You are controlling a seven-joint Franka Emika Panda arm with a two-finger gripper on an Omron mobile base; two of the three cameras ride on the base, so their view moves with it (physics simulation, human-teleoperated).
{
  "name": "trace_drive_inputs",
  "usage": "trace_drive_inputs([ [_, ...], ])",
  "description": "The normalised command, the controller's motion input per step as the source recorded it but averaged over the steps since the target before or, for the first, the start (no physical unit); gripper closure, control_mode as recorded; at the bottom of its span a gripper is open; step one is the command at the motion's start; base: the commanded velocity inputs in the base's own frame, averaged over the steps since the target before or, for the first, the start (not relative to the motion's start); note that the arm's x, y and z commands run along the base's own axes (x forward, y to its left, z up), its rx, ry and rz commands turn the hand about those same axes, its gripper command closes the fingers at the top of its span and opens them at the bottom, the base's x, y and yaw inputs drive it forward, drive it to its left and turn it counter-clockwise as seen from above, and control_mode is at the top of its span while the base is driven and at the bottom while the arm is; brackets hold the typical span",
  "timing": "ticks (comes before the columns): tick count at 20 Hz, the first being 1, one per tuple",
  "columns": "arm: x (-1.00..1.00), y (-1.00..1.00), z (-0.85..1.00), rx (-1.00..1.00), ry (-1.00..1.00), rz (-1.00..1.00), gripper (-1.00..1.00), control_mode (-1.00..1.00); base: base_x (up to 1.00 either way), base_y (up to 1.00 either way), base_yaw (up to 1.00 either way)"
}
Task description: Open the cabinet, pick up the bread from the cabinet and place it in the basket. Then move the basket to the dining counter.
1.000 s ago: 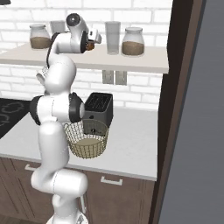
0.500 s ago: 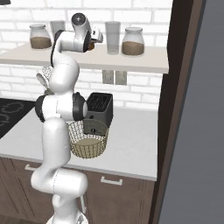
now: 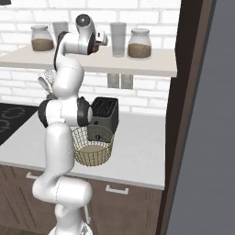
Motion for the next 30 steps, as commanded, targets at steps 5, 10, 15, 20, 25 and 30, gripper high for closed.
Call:
trace_drive_inputs([
  [5, -0.28, 0.00, 0.00, 0.00, -0.01, 0.00, 1.00, -1.00, 0.00, 0.00, 0.00],
  [10, -0.94, 0.00, 0.00, -0.01, -0.04, 0.00, 1.00, -1.00, 0.00, 0.00, 0.00],
  [15, -1.00, 0.00, 0.00, 0.00, 0.00, 0.00, 1.00, -1.00, 0.00, 0.00, 0.00],
  [20, -1.00, 0.00, 0.00, 0.00, 0.00, 0.00, 1.00, -1.00, 0.00, 0.00, 0.00],
  [25, -1.00, 0.00, 0.00, 0.00, 0.00, 0.00, 1.00, -1.00, 0.00, 0.00, 0.00],
  [30, -1.00, -0.01, 0.00, 0.00, 0.00, 0.00, 1.00, -1.00, 0.00, 0.00, 0.00],
])
